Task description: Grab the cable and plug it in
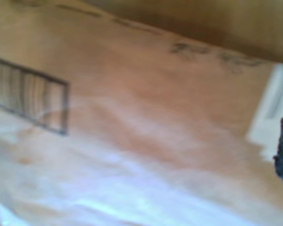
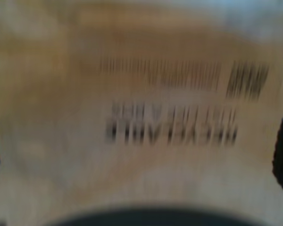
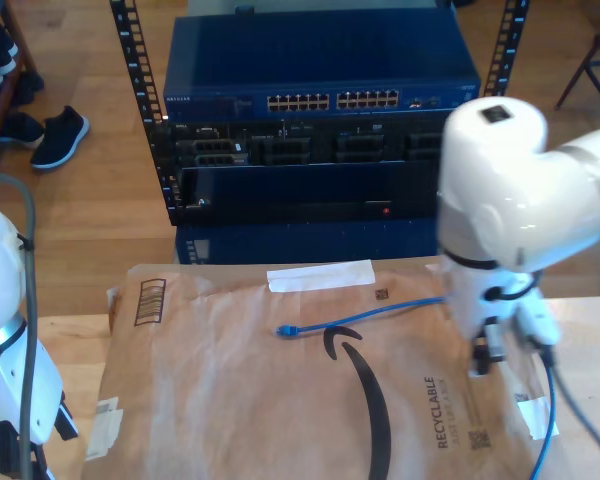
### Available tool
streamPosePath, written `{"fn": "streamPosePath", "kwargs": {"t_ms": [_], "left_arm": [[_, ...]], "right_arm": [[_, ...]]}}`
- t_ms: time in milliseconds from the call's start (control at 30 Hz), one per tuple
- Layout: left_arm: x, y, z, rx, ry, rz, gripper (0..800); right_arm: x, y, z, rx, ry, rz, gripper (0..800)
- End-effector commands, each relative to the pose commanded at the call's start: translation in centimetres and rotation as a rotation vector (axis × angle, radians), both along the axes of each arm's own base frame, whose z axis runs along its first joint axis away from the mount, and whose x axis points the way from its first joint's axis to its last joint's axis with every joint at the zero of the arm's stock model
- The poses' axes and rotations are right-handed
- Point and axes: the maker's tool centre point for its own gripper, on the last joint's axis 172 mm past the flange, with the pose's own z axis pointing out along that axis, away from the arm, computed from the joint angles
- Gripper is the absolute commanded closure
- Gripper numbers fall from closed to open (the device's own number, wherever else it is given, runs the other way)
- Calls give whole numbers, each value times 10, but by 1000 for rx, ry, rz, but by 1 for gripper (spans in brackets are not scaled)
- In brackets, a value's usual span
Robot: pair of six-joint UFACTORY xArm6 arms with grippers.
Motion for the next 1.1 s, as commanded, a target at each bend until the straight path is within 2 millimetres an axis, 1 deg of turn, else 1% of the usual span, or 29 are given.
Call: {"fn": "streamPosePath", "kwargs": {"t_ms": [67,100,200,267,367,467,567,633,700,800,867,1033,1100], "left_arm": [[8,-6,-3,3,16,-13,0],[12,-11,-4,9,21,-21,0],[30,-29,1,36,15,-43,0],[46,-37,9,50,-5,-61,0],[68,-43,14,53,-19,-72,0],[80,-63,21,81,-38,-73,0],[94,-75,20,94,-88,-84,0],[102,-80,17,97,-114,-92,0],[107,-80,14,98,-123,-91,0],[116,-80,9,100,-148,-89,0],[116,-79,6,101,-143,-89,0],[114,-79,4,101,-140,-86,0],[114,-79,4,101,-138,-86,0]], "right_arm": [[4,32,-6,70,-1,-14,9],[8,44,-8,95,-13,-15,9],[22,68,-25,111,-47,11,10],[30,78,-36,110,-55,25,10],[43,87,-47,106,-47,25,10],[51,99,-55,102,-40,42,10],[55,109,-59,99,-39,59,10],[59,114,-62,102,-46,64,11],[63,115,-67,103,-52,62,13],[74,120,-76,110,-76,63,20],[81,123,-79,115,-91,62,24],[84,125,-95,103,-73,62,26],[83,124,-98,100,-67,61,27]]}}
